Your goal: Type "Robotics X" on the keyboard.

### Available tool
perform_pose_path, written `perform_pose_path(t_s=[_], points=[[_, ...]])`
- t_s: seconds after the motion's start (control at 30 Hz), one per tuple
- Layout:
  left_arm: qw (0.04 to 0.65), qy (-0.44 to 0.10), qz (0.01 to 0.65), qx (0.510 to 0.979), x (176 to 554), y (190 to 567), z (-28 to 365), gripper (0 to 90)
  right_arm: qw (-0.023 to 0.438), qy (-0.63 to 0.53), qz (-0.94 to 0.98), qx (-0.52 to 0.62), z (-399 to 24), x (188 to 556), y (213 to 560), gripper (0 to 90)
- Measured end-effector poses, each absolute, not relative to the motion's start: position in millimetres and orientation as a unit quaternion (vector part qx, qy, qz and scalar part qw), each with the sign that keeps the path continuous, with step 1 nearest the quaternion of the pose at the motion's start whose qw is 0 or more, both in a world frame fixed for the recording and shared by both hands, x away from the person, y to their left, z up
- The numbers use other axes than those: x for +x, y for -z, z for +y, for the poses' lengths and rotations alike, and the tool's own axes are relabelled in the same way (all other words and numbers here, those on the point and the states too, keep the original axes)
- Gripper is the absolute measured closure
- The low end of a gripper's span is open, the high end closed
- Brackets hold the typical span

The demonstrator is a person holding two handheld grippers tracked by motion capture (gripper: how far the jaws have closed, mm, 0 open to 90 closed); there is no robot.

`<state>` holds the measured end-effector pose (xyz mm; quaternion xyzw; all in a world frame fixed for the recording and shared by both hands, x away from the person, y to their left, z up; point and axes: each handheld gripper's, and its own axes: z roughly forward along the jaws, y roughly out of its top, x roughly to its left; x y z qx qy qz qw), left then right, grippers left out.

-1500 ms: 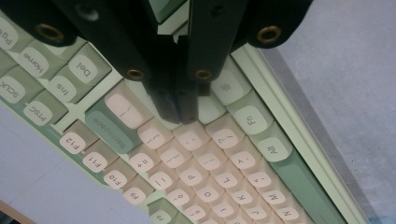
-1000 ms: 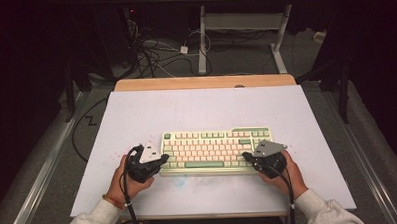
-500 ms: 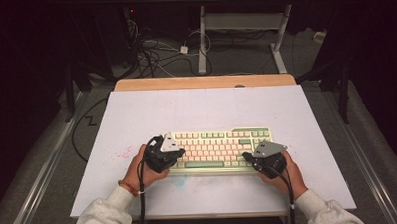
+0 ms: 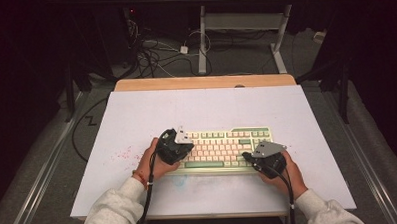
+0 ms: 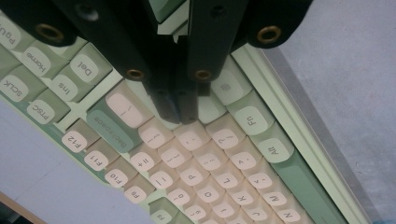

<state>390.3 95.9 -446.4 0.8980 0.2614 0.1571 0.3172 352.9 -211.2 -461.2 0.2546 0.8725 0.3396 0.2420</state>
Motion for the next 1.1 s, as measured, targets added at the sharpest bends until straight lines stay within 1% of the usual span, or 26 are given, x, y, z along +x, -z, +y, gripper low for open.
perform_pose_path(t_s=[0.37, 0.63, 0.7, 0.83, 0.9, 0.97, 1.03, 1.1], points=[[0.308, -0.157, 0.262, 0.901, 400, 449, 86, 86.1, 0.241, -0.340, 0.873, 0.255, -212, 353, 461, 90.0], [0.291, -0.159, 0.257, 0.908, 402, 451, 82, 87.5, 0.241, -0.339, 0.873, 0.254, -212, 353, 461, 90.0], [0.289, -0.165, 0.253, 0.909, 400, 450, 82, 84.8, 0.242, -0.338, 0.873, 0.254, -212, 353, 461, 90.0], [0.306, -0.181, 0.245, 0.902, 395, 441, 86, 83.9, 0.247, -0.346, 0.868, 0.258, -214, 351, 458, 90.0], [0.317, -0.188, 0.241, 0.898, 392, 437, 89, 80.8, 0.249, -0.353, 0.864, 0.258, -216, 350, 453, 90.0], [0.324, -0.195, 0.235, 0.896, 388, 434, 92, 80.3, 0.250, -0.355, 0.863, 0.258, -216, 349, 452, 90.0], [0.333, -0.199, 0.235, 0.891, 386, 431, 96, 76.9, 0.251, -0.357, 0.862, 0.258, -216, 348, 450, 90.0], [0.344, -0.200, 0.235, 0.887, 384, 429, 101, 70.9, 0.253, -0.361, 0.861, 0.256, -218, 346, 447, 90.0]])
